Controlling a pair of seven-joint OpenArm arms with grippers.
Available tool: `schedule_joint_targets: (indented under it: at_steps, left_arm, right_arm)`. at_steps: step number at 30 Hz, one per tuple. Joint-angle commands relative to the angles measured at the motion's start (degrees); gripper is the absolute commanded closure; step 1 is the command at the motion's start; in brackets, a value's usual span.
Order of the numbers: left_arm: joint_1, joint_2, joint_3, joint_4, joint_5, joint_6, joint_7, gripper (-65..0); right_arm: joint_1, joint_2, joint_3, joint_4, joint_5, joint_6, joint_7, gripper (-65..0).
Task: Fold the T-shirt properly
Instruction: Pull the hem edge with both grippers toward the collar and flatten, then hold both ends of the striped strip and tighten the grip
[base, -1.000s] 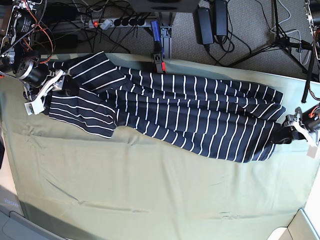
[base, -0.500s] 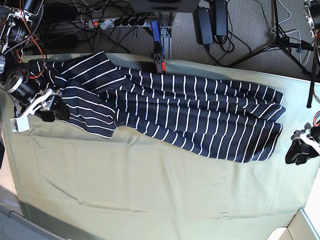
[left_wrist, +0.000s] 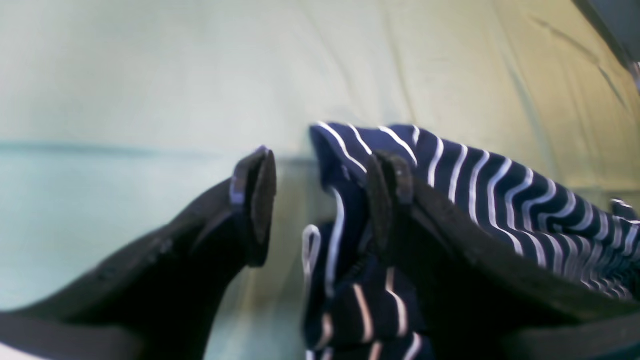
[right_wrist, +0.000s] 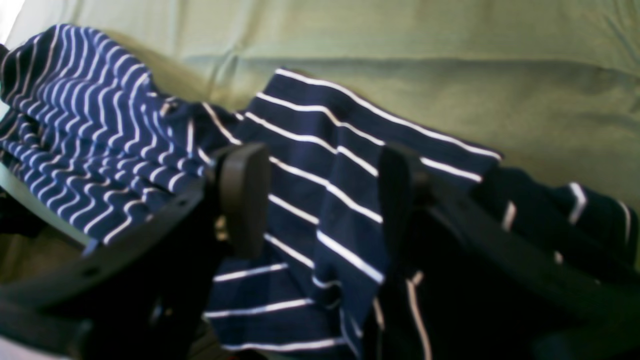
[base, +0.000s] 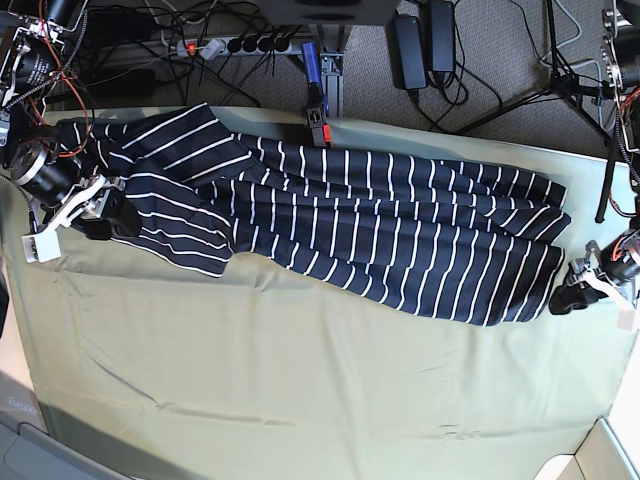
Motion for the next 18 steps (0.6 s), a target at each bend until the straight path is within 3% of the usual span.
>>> schedule_joint_targets:
  at_steps: [1, 4, 13, 15, 18]
  left_arm:
    - [-1.2, -0.9, -0.3, 0.7, -2.2, -1.1, 0.0, -33.4]
    - [-1.2, -0.3, -0.3, 0.7, -4.0, -1.1, 2.7, -33.4]
    - [-1.2, 1.6, -0.3, 0.7, -3.6, -1.1, 3.3, -32.9]
    - [-1.2, 1.6, -0.3, 0.7, -3.7, -1.1, 3.3, -26.5]
    - [-1.2, 1.6, -0.4, 0.7, -3.8, -1.1, 4.2, -5.7]
  right_arm:
    - [0.6, 0.9, 0.5, 0.9, 1.3, 3.4, 0.9, -34.3]
    - [0.6, 0.9, 0.5, 0.9, 1.3, 3.4, 0.9, -34.3]
    - [0.6, 0.9, 0.5, 0.9, 1.3, 3.4, 0.9, -34.3]
    - [0.6, 0.9, 0.5, 0.9, 1.3, 3.4, 0.9, -34.3]
    - [0.6, 0.9, 0.5, 0.9, 1.3, 3.4, 0.9, -34.3]
